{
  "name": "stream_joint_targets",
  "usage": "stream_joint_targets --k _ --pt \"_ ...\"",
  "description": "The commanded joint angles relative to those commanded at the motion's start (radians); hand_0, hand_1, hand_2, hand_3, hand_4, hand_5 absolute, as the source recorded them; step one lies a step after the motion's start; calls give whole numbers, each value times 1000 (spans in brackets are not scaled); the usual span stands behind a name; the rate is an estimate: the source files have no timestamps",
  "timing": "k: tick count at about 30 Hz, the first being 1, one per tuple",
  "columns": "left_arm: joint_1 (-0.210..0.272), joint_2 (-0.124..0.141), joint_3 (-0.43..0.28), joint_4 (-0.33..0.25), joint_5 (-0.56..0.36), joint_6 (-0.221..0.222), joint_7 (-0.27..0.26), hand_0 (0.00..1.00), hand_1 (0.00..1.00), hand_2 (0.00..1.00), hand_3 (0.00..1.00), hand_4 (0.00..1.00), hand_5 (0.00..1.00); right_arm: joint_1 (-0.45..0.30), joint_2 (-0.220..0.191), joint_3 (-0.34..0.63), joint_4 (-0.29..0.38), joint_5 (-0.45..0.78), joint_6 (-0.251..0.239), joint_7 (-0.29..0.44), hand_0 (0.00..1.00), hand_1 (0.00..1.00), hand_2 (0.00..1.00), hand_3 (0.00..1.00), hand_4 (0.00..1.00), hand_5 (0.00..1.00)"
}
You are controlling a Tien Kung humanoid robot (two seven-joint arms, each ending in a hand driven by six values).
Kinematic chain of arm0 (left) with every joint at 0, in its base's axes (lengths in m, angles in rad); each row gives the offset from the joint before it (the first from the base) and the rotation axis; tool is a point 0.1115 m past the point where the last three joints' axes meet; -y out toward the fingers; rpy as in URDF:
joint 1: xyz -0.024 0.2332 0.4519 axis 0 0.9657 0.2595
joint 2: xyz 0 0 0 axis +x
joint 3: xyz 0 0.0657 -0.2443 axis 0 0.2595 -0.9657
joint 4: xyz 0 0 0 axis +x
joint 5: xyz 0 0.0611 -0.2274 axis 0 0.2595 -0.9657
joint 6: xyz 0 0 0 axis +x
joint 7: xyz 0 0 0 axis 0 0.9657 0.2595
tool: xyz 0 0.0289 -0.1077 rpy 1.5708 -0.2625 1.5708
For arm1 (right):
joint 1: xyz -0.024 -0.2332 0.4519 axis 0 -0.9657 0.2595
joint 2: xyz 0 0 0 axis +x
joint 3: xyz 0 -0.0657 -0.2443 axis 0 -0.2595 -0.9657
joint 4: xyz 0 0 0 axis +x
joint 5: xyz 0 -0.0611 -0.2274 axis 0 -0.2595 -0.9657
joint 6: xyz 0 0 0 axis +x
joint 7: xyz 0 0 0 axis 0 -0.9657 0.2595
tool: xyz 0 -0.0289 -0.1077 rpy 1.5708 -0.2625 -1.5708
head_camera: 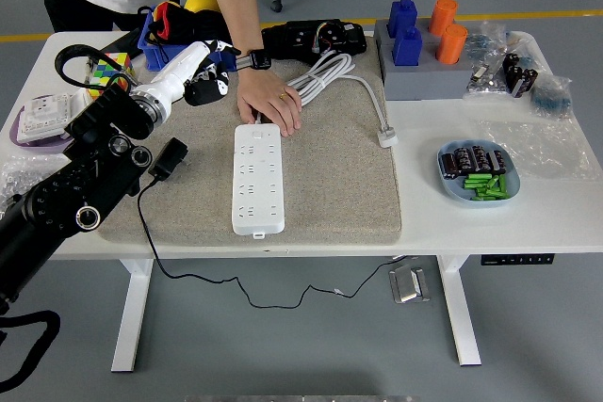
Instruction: Pull the plug out,throw it away,press the button
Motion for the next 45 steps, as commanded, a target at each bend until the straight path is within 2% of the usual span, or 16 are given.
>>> stream_joint_targets --k 2,3,4,8,9,14,15,20,21,26,27,34,40,45 --pt "28 16 -37 -24 9 5 -6 306 365 484 781 567 2 0 0 2 0 -1 0 0 767 729 724 713 883 658" --pt "48 27 -61 -41 6 12 -12 768 772 734 841 725 2 0 -1 3 0 -2 0 0 767 729 724 713 883 658" --pt "72 40 -88 -63 -5 20 -19 768 772 734 841 725 2 0 -1 6 0 -3 -1 0 767 729 724 713 883 658" --pt "136 64 -166 -120 8 40 -37 768 772 734 841 725 2 1 -2 7 0 -5 -1 0 767 729 724 713 883 658" --pt "149 67 -185 -130 14 44 -42 911 945 894 876 773 143 1 -2 7 0 -5 -1 0 767 729 724 713 883 658" --pt "212 76 -284 -168 49 55 -60 911 945 894 876 773 143 15 0 -2 0 -4 -2 1 767 729 724 713 883 658" --pt "216 76 -299 -173 51 57 -66 950 984 951 921 827 349 24 0 -7 -1 -3 -1 0 767 729 724 713 883 658" --pt "251 75 -326 -192 26 75 -106 950 984 951 921 827 349 38 0 -34 2 3 -1 1 767 729 724 713 883 658" --pt "267 70 -332 -196 25 75 -110 969 998 970 934 842 438 33 -1 -33 3 3 -1 1 767 729 724 713 883 658" --pt "313 56 -365 -219 34 85 -132 969 998 970 934 842 438 17 -2 -30 1 0 -2 1 767 729 724 713 883 658" --pt "315 55 -374 -226 38 86 -136 975 998 970 937 835 398 17 -1 -30 1 -1 -1 1 767 729 724 713 883 658" --pt "331 57 -412 -265 53 63 -118 967 985 956 932 818 413 15 -1 -29 1 -3 -1 1 767 729 724 713 883 658" --pt "354 43 -439 -285 55 58 -113 958 974 935 925 809 411 10 1 -26 0 -4 -1 1 767 729 724 713 883 658" --pt "360 41 -443 -291 60 55 -111 955 968 927 920 807 408 9 0 -23 1 -6 -1 1 767 729 724 713 883 658"
